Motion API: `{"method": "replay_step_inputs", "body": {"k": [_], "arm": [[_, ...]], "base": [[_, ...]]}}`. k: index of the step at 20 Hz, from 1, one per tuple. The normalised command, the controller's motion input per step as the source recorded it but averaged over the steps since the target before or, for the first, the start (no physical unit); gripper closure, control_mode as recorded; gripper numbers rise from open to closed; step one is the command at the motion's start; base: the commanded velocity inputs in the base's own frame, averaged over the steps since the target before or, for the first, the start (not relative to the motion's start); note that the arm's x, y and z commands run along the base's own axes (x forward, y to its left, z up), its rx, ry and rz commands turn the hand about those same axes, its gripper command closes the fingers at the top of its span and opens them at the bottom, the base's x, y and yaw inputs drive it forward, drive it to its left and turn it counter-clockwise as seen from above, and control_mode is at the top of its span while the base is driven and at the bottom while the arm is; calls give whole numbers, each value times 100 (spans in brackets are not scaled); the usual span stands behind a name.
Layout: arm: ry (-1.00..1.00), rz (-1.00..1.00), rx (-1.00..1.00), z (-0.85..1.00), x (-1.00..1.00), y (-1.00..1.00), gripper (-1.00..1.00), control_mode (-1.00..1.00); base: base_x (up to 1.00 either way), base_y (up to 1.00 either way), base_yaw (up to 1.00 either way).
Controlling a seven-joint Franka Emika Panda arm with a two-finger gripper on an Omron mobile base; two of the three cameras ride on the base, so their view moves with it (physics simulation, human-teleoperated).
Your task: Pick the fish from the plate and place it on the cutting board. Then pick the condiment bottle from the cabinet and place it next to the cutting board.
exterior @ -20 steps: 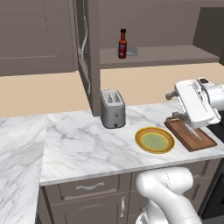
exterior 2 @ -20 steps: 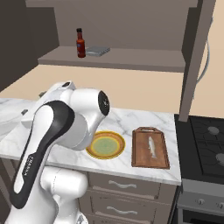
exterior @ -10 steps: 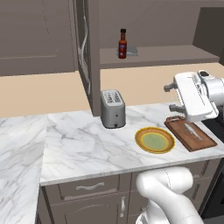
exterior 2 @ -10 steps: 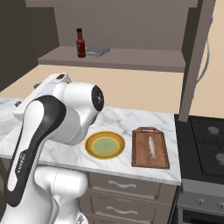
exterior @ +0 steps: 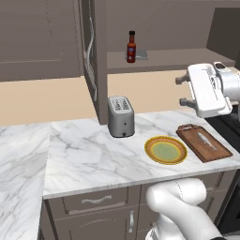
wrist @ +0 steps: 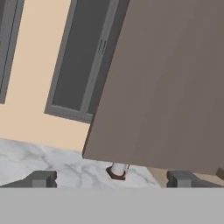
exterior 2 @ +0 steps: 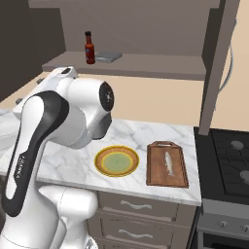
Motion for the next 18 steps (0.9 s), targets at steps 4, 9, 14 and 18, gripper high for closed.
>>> {"method": "replay_step_inputs", "body": {"k": [4,9,14,18], "arm": [[-6,-1,3,23,28,0,-100,-100],[-3,-2,6,16,33,0,-100,-100],[0,-3,9,14,31,0,-100,-100],[0,-3,8,11,28,0,-100,-100]], "base": [[0,0,0],[0,0,0],[0,0,0],[0,0,0]]}}
